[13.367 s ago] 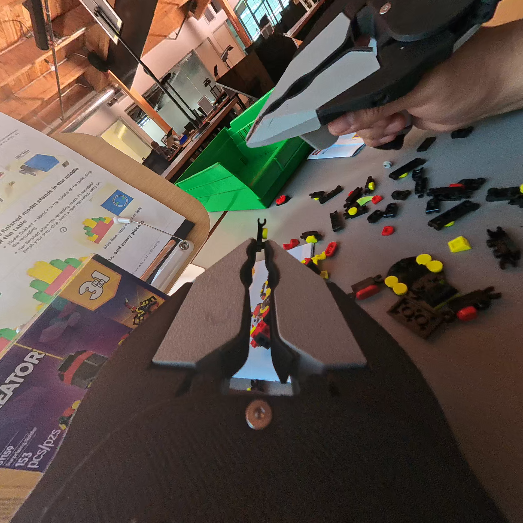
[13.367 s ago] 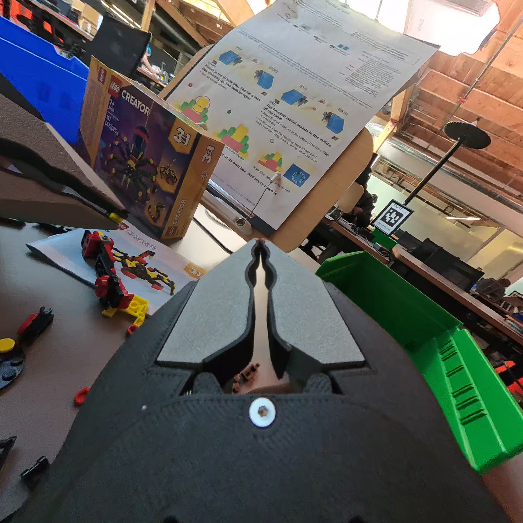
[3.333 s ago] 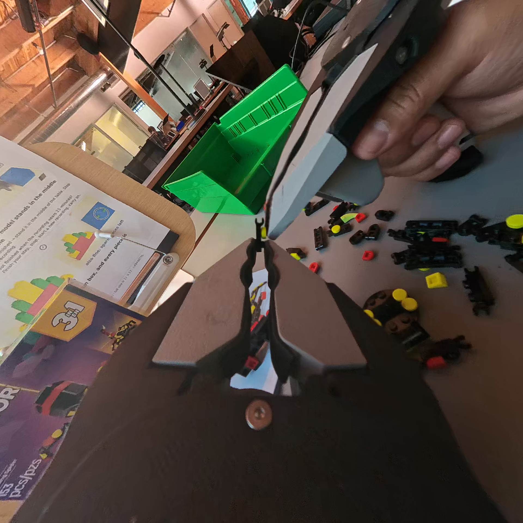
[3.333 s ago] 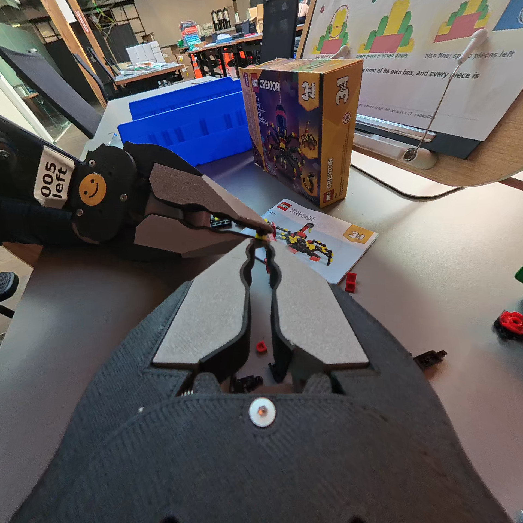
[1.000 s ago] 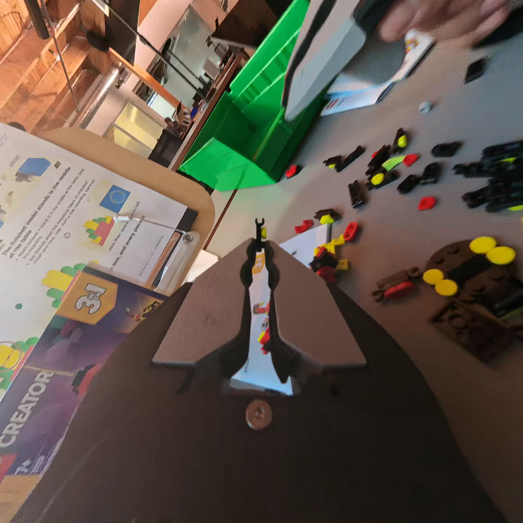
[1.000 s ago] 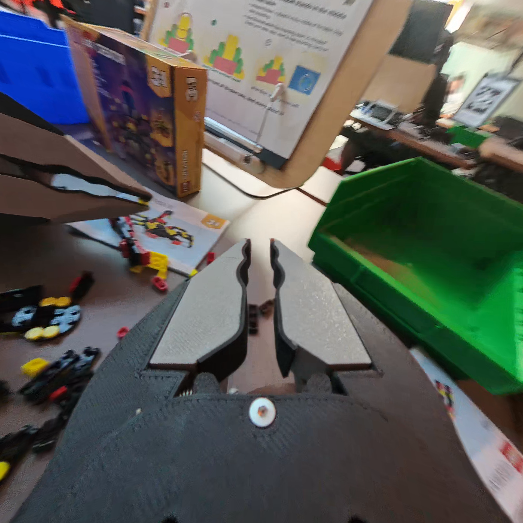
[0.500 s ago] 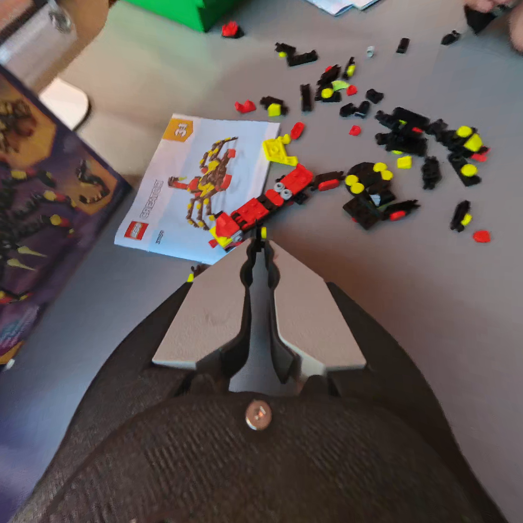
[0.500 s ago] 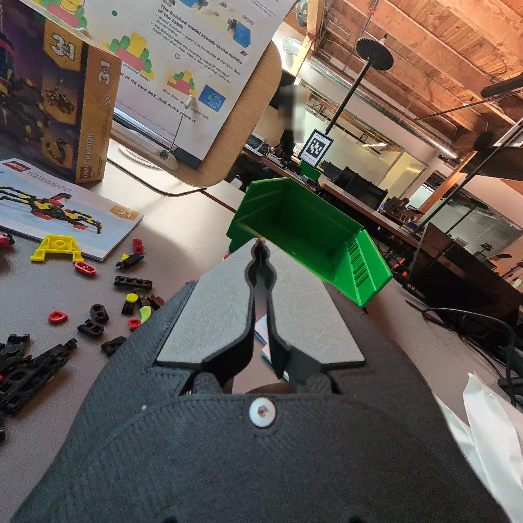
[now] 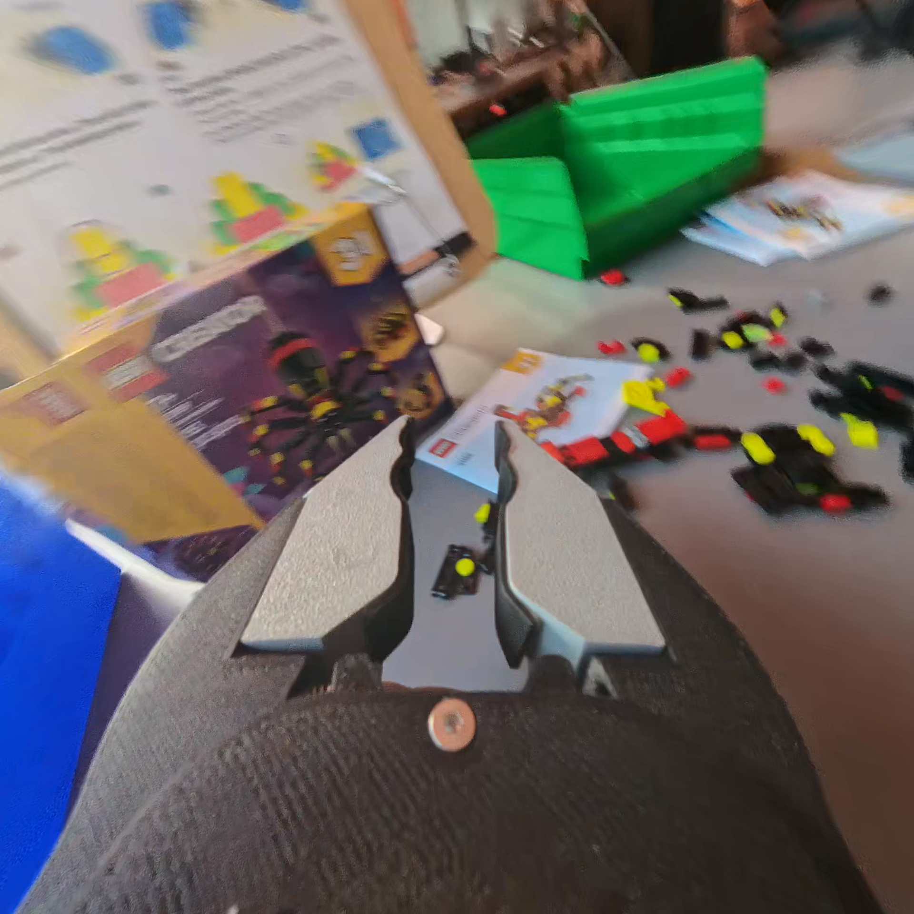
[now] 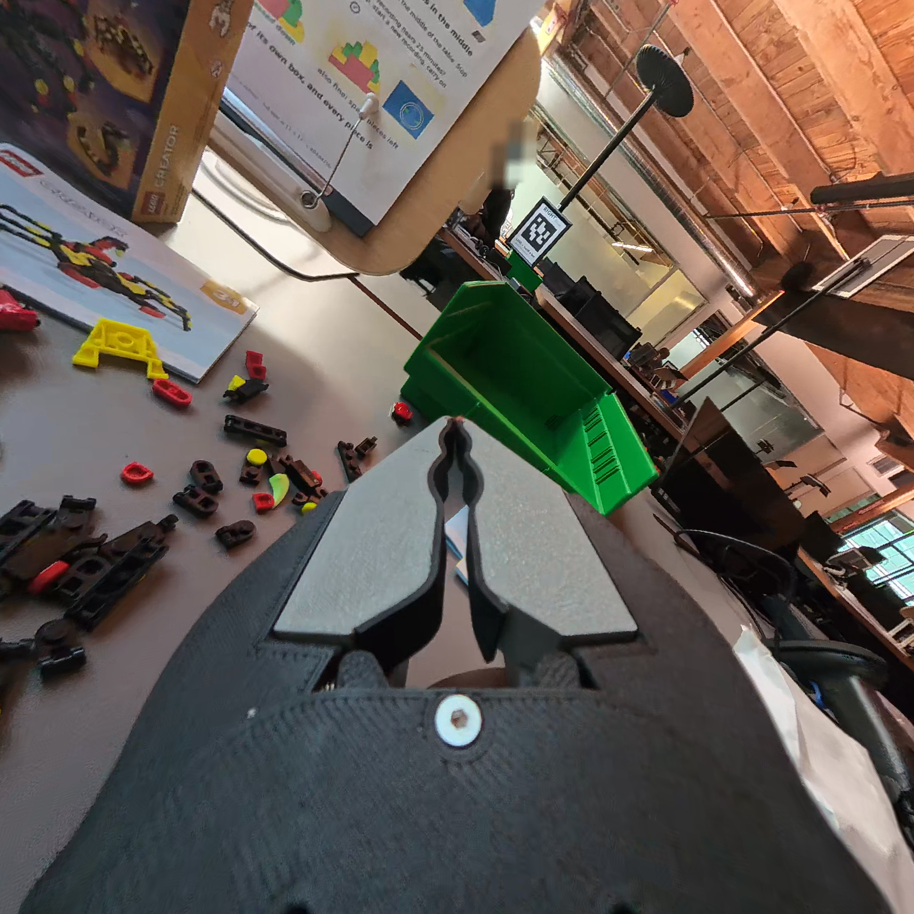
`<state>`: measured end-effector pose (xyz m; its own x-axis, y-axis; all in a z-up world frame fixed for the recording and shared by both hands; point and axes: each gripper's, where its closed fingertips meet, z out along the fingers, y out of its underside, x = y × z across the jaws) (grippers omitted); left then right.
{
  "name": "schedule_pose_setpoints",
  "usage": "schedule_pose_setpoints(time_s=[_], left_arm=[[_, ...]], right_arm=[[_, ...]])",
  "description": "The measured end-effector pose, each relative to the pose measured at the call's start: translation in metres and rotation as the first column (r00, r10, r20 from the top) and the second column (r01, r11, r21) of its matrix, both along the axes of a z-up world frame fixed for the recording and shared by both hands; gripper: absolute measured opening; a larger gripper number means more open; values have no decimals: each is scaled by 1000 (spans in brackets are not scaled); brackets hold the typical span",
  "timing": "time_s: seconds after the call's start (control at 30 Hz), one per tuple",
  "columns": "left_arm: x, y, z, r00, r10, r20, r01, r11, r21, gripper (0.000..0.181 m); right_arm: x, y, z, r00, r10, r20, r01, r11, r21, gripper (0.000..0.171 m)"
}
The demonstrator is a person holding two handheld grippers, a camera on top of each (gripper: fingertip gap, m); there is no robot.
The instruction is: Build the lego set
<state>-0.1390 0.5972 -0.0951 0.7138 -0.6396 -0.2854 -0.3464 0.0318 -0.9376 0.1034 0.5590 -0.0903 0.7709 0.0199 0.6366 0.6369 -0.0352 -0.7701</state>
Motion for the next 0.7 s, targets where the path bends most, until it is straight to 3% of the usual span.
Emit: schedule_pose_setpoints(time_s=[0.03, 0.13, 0.3, 0.47, 0.6, 0.7], left_arm=[[-10, 4, 7, 997, 39, 74, -39, 999, 0, 27], [-30, 4, 25, 974, 102, 204, -114, 992, 46, 7], [-16, -7, 12, 996, 81, 48, -85, 993, 80, 0], [-4, -14, -9, 1000, -25, -1, 24, 996, -89, 0], [4, -16, -23, 996, -79, -49, 69, 981, -181, 0], [11, -17, -42, 984, -130, -120, 91, 954, -286, 0]], right_arm=[[-2, -1, -2, 1000, -1, 15, 1, 1000, -8, 0], [-6, -6, -8, 998, -7, 60, 9, 999, -34, 0], [-16, -15, -20, 989, 7, 146, 5, 997, -82, 0], [-19, -26, -33, 988, 23, 154, 2, 987, -160, 0], [-32, -38, -54, 966, 114, 230, -50, 963, -264, 0], [-35, -44, -67, 967, 166, 195, -84, 925, -371, 0]])
